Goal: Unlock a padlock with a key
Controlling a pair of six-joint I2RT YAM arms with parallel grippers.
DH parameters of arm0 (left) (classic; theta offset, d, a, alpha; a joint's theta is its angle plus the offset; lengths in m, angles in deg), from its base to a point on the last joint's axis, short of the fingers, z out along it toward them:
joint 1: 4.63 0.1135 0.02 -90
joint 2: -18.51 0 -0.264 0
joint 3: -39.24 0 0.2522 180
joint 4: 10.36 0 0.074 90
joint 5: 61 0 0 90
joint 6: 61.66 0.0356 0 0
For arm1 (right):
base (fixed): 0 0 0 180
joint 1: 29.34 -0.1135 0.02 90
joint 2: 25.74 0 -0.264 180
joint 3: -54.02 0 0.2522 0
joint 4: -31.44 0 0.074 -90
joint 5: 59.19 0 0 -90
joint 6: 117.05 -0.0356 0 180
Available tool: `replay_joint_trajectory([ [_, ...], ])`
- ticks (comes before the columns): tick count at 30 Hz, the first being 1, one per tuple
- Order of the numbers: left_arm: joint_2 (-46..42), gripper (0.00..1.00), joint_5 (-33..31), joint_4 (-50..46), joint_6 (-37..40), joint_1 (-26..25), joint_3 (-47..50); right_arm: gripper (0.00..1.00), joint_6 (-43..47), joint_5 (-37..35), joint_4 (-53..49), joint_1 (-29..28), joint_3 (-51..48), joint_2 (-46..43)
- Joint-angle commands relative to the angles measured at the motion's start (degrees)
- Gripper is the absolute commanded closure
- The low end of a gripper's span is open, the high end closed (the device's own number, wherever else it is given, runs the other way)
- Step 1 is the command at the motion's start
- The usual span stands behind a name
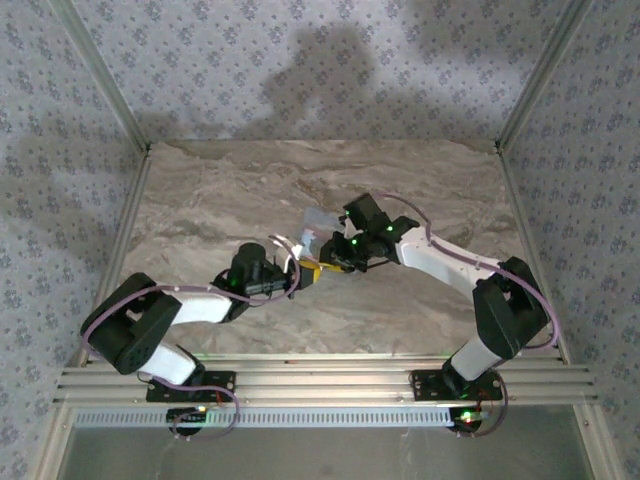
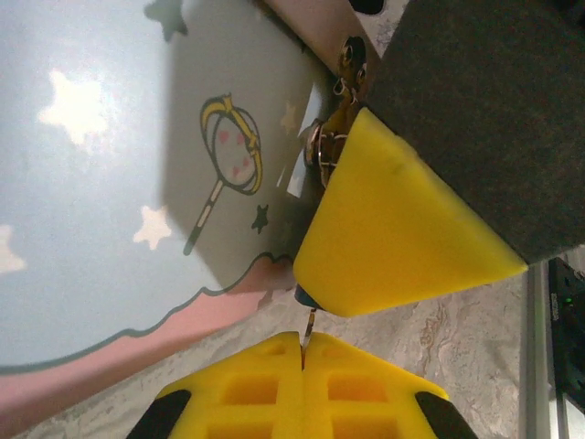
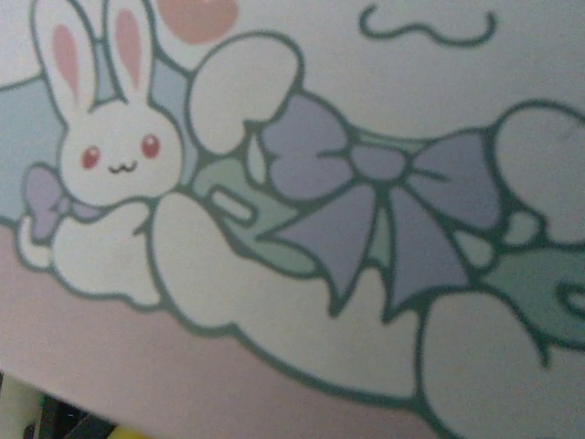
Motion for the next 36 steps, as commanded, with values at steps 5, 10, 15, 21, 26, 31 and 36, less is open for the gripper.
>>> replay_joint_trajectory([
  [5, 0.0, 1.0, -3.3, 4.6, -0.7, -1.4, 3.7, 0.77, 0.2, -3.5, 2.4, -2.7, -1.8, -1.0],
  [10, 1.8, 1.0, -6.5, 5.5, -0.5, -2.7, 5.6, 0.69, -0.8, -4.9, 4.4, -3.9, -3.5, -0.8],
  [15, 7.5, 1.0, -9.4, 10.6, -0.9, -4.9, 6.7, 0.64, -1.2, -6.6, 5.0, -5.1, -4.5, 0.1],
  [21, 15.5, 1.0, -12.1, 22.1, -3.9, -6.6, 9.6, 0.6, -1.6, -9.7, 5.0, -6.0, -5.6, -0.2],
  [26, 15.7, 1.0, -12.9, 21.5, -3.9, -7.1, 9.9, 0.51, -1.4, -14.3, 3.6, -6.5, -5.9, -3.3],
  [31, 13.8, 1.0, -13.1, 18.0, -3.4, -7.2, 9.4, 0.49, -3.9, -22.9, 3.9, -7.9, -9.7, -9.2],
  [36, 12.5, 1.0, -12.7, 15.2, -3.1, -7.8, 8.9, 0.49, -11.6, -30.3, 12.4, -10.1, -19.7, -16.2],
])
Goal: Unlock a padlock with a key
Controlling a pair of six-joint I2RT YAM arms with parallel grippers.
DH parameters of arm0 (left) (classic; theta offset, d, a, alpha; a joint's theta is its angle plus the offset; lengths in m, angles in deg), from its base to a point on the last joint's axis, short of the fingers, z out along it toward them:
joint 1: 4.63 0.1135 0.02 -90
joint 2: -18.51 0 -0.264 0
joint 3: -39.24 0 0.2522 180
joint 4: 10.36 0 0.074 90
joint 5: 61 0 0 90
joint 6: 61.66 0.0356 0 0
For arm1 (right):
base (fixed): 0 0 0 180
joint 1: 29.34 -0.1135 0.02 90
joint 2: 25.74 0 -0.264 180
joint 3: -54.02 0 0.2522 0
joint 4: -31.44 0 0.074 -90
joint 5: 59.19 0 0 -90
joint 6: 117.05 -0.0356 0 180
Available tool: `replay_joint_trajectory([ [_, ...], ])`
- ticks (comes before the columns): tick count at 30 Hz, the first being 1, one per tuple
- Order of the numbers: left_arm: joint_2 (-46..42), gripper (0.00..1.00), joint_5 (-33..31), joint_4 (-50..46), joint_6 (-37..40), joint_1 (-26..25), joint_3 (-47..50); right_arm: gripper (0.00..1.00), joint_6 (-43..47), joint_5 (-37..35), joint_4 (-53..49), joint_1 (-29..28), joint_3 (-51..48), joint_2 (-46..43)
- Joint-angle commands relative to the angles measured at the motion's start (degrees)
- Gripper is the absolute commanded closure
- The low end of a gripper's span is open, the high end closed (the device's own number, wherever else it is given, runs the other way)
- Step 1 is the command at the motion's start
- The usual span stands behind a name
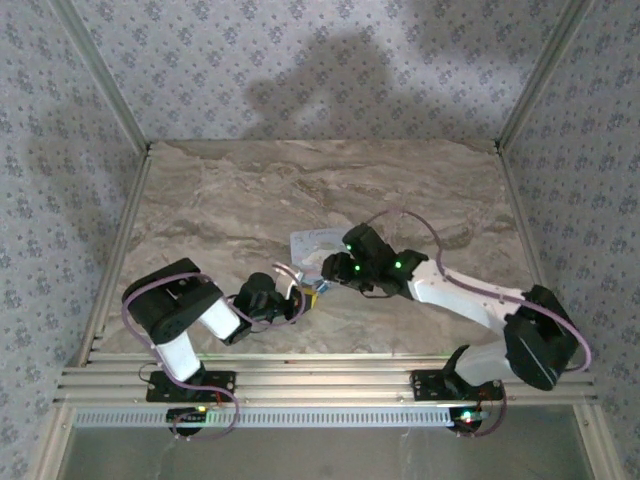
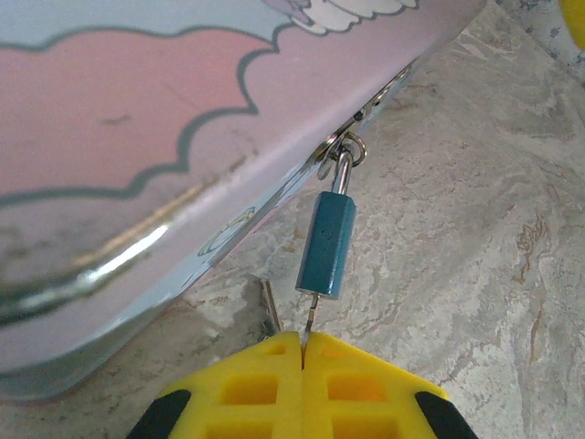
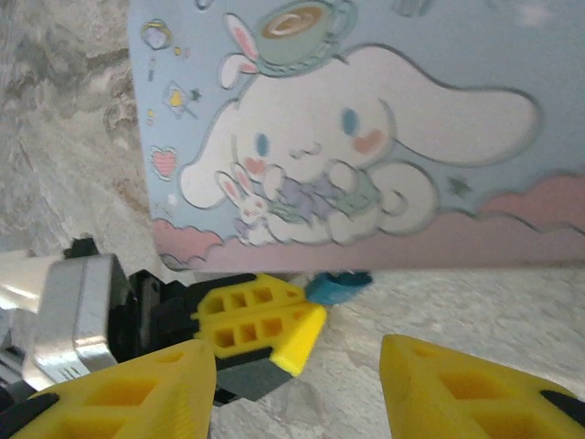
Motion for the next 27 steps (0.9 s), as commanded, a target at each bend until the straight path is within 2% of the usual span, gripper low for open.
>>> replay_joint_trajectory([
  [1, -1.7, 1.0, -0.8, -2.0, 0.0, -1.0, -0.3, 0.48, -7.1, -9.0, 5.0, -1.7, -6.1, -3.4],
  [7, -2.6, 1.0, -1.2, -4.7, -0.3, -2.3, -1.0, 0.42, -12.2, -16.8, 10.8, -6.9, -11.6, -5.1],
  [10, -2.8, 1.0, -1.2, -5.9, -0.5, -3.2, -1.3, 0.41, -13.4, -18.5, 13.8, -8.5, -12.7, -3.9],
  [20, -5.1, 1.0, -1.4, -8.2, -1.4, -3.8, -1.4, 0.41, -14.9, -17.5, 23.0, -9.9, -13.8, 4.9],
  [27, -7.6, 1.0, -1.3, -10.8, -1.2, -3.8, -1.4, 0.42, -17.2, -16.9, 27.0, -10.0, -15.1, 7.3],
])
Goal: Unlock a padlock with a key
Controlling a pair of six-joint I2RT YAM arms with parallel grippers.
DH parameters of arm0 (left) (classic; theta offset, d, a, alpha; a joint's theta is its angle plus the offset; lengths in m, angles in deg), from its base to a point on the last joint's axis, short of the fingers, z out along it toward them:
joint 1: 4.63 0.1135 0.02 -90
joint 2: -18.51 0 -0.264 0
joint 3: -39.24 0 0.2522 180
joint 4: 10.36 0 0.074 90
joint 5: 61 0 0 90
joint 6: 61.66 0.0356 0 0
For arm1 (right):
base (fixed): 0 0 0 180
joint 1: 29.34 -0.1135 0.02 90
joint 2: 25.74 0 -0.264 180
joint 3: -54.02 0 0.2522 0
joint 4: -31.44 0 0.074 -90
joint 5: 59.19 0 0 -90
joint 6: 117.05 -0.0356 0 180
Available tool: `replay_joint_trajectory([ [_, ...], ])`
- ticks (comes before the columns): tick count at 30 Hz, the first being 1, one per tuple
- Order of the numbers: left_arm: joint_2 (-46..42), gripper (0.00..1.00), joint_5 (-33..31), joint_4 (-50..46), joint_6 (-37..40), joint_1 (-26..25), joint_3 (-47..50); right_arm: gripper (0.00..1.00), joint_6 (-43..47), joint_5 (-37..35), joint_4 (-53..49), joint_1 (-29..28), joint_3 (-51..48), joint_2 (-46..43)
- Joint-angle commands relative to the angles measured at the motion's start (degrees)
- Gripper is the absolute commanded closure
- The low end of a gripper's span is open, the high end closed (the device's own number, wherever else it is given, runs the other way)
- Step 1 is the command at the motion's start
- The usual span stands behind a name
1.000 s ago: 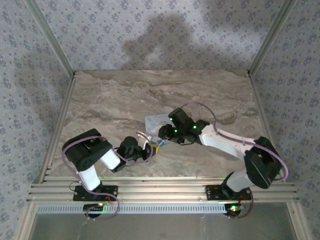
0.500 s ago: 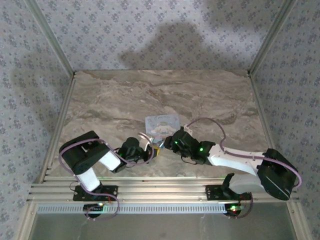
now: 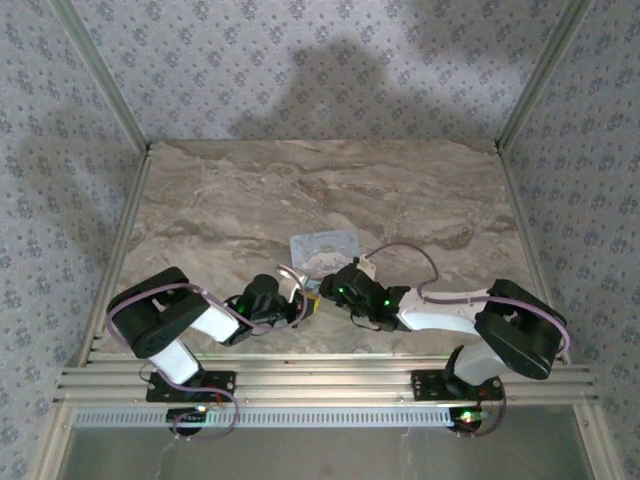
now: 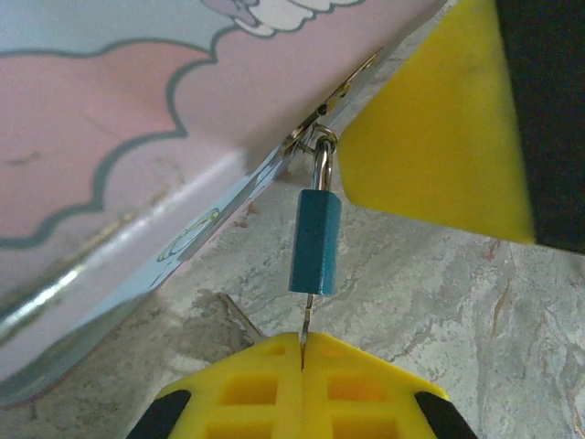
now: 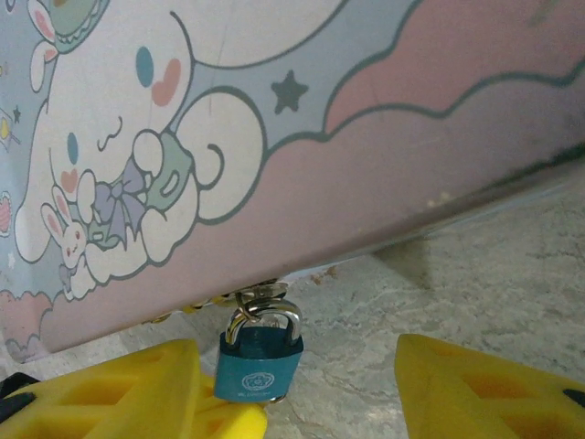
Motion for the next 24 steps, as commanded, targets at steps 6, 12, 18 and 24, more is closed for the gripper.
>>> replay_joint_trajectory([
  [6, -1.6, 1.0, 0.5, -1.4, -0.9, -0.6, -1.1, 0.43, -3.0, 0.2, 5.7, -0.9, -0.7, 2.7],
  [12, -2.5, 1.0, 0.3, -1.4, -1.5, -0.6, -1.3, 0.44, -4.2, 2.1, 5.8, -1.5, 0.2, 5.6],
  [18, -4.2, 1.0, 0.3, -3.3, -0.7, -0.6, -1.1, 0.53, -4.8, 3.2, 7.2, -1.7, 0.0, 6.7],
  [24, -5.7, 1.0, 0.3, -5.1, 0.4, -0.6, -1.0, 0.72, -4.9, 3.3, 6.8, -1.2, 0.2, 6.2],
])
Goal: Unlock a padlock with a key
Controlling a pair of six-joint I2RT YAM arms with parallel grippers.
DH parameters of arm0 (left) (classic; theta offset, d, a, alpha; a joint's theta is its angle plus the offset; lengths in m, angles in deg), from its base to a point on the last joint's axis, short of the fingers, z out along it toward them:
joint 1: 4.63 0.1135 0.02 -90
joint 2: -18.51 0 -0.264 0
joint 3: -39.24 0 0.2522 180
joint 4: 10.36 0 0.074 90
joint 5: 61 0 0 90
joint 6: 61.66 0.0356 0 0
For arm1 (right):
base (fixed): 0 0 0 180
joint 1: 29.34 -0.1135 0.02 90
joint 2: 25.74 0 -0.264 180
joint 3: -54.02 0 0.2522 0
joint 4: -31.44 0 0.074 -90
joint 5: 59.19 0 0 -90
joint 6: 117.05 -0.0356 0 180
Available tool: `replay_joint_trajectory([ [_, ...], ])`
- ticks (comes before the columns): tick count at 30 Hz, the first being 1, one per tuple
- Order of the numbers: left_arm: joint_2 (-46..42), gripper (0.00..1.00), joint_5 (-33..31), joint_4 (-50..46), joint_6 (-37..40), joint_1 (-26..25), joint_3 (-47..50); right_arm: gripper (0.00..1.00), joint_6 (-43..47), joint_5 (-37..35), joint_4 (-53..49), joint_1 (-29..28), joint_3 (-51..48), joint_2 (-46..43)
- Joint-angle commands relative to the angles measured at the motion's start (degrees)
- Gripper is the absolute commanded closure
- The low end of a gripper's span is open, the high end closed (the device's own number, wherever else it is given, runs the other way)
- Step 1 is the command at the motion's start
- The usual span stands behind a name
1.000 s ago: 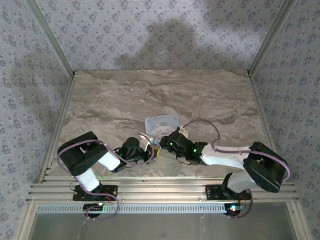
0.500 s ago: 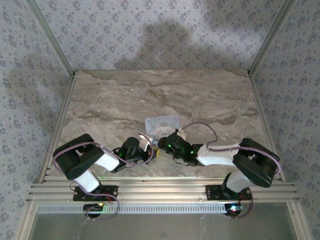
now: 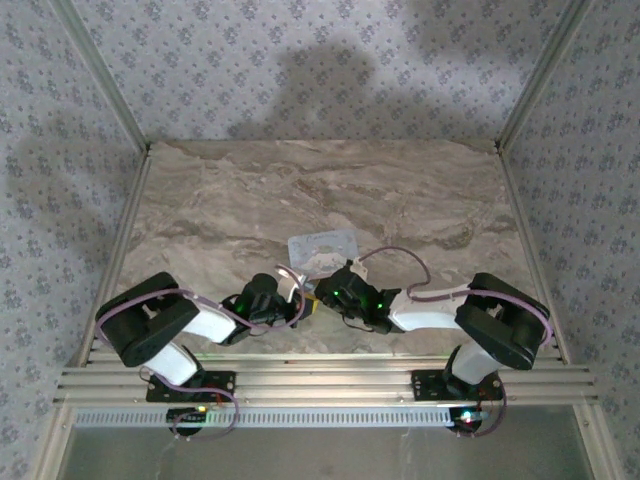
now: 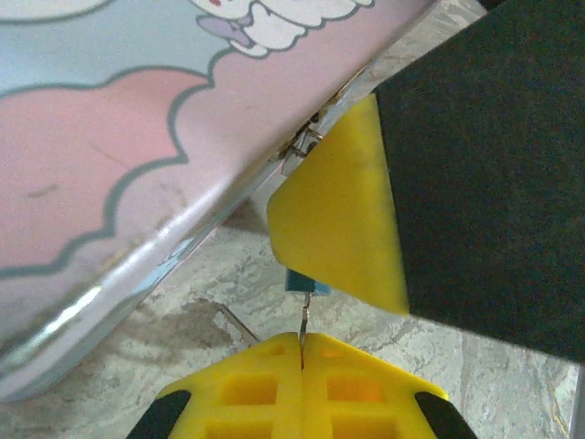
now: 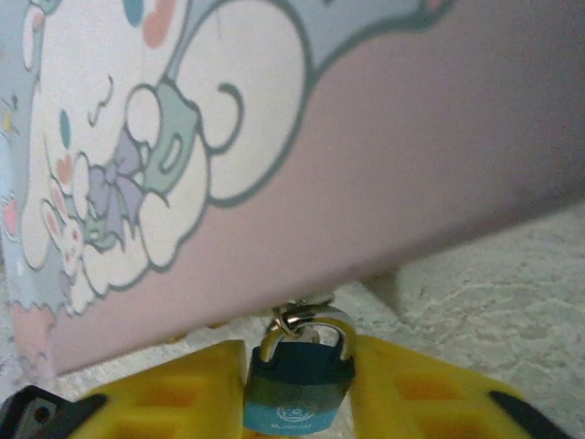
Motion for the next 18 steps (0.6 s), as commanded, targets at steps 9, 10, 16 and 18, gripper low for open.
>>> replay_joint_trajectory([
  [9, -4.1, 1.0, 0.6, -3.0, 1.9, -0.6, -2.0, 0.92, -1.3, 2.1, -3.0, 0.3, 1.0, 0.1],
  [10, -4.6, 0.98, 0.6, -3.7, 2.0, -0.5, -2.1, 0.94, -1.1, 2.0, -3.3, 0.4, 1.1, -0.2],
  [16, -9.4, 0.74, -0.2, -9.2, 2.6, -0.5, -2.7, 1.0, -0.4, 2.3, -6.4, 1.1, 2.0, -2.1],
  [18, -12.2, 0.66, -1.1, -12.2, 2.9, -0.6, -2.7, 1.0, -0.7, 2.4, -7.4, 1.6, 2.0, -3.0],
])
